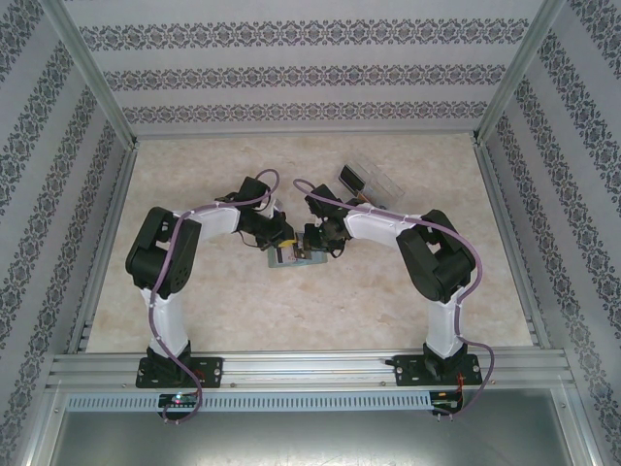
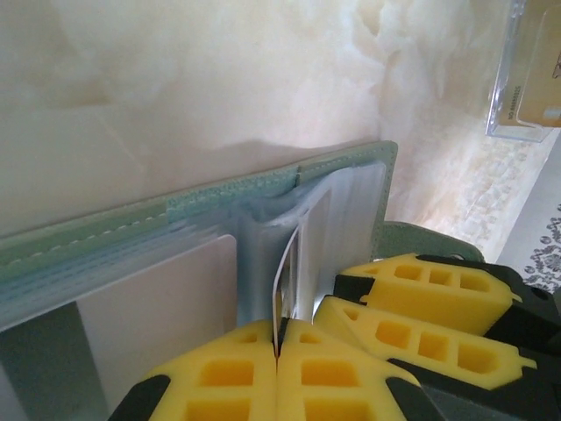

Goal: Take the credit cards out of the card holder

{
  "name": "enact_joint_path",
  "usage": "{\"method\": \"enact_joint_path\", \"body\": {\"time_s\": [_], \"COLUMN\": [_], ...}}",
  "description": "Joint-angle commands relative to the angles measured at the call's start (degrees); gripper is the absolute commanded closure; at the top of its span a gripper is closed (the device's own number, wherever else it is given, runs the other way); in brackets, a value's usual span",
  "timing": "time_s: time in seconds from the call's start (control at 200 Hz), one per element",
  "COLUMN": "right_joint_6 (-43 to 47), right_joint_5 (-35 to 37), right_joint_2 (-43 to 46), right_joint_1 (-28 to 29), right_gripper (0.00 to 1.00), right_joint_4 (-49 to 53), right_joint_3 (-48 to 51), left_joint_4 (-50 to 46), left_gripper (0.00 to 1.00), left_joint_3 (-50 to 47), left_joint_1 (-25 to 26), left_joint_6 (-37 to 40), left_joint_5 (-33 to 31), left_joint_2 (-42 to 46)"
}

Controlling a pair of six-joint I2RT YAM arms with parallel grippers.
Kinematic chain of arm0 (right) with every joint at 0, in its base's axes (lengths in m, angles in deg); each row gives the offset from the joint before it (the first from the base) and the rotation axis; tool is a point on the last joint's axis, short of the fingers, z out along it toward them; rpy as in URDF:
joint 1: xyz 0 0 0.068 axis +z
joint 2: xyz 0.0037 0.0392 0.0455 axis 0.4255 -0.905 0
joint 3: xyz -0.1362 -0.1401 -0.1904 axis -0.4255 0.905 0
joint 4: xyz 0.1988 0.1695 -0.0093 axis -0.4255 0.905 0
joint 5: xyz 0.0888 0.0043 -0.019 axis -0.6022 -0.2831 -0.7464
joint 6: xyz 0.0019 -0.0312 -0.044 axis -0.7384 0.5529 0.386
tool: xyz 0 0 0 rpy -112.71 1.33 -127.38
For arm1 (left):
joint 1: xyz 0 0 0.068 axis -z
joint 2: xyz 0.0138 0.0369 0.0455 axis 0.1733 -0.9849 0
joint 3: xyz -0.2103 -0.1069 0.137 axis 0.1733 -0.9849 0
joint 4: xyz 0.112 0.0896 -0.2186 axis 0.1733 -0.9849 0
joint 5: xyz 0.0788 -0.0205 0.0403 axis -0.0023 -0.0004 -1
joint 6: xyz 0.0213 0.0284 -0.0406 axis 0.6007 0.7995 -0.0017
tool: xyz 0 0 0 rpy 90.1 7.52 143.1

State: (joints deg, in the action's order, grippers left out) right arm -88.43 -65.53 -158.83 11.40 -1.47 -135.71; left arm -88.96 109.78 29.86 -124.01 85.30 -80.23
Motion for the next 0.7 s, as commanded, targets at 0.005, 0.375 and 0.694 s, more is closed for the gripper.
{"method": "enact_joint_path", "body": {"time_s": [0.005,0.375,0.694], "right_joint_6": [-1.17,-4.92,-6.26], "right_joint_5": [0.39,-9.32,-11.85], "right_joint_2": [-0.02,8.82,22.86], "right_joint_1": [-0.65,-3.40,-5.71], "right_gripper": [0.74,0.70,0.43], "right_joint_4": [-0.67,-10.41,-19.94], "right_joint_3": [1.89,6.98,13.73], "left_joint_4": [-9.23,-17.18,-11.36], "left_gripper": [1.00,1.00,1.00], "left_joint_3": [0.63,-0.55,-0.17], "left_joint_1": [0.12,-0.78,-1.28], "left_joint_6": [5.03,10.95,11.21], "left_joint_5": [-7.44,-17.63,-15.03], "left_joint_2": [2.68,16.58,25.87]}}
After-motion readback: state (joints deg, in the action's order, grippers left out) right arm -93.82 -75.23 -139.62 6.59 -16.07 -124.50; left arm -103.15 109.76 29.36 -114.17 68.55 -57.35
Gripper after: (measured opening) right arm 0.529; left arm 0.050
